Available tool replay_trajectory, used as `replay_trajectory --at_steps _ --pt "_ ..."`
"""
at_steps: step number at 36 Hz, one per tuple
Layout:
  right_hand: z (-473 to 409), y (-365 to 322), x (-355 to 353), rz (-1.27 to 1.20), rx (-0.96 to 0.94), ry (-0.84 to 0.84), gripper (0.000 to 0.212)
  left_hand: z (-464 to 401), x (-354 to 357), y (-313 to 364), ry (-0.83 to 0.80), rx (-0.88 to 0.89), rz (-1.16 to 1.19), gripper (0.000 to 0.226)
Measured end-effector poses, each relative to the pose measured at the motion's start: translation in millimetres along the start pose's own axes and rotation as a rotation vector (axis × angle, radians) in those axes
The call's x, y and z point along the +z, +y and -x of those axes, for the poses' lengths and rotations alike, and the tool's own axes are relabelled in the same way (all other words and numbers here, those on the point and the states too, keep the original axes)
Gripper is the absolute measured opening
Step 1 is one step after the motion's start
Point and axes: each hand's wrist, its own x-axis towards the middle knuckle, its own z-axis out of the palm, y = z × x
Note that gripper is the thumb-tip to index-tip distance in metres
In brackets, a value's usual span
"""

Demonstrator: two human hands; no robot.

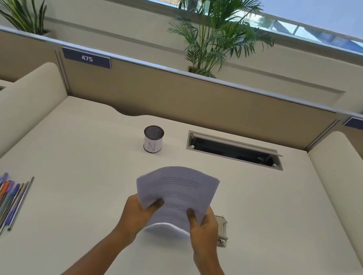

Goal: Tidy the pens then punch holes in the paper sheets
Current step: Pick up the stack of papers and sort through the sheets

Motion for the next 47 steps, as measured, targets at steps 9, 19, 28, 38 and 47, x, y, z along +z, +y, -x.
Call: replay_trajectory --at_steps 9,19,28,38,47 --pt "-8 23 -4 0.11 0.058 -0.062 0.022 -3 3 -21 0.017 -0.043 -0.049 0.004" --pt "-37 17 -54 -0.117 0.205 -0.283 0.042 -9 -7 2 0.101 -0.126 0.169 0.018" --pt "-14 19 -22 -0.468 0.447 -0.406 0.066 8 11 -1 0.095 -0.193 0.501 0.043" --pt "-16 13 -19 -0.186 0.388 -0.247 0.038 15 -1 -17 0.131 -0.245 0.613 0.047" --pt "-49 -23 -48 0.071 0.15 -0.153 0.022 -27 -80 11 -0.003 -0.078 0.188 0.039"
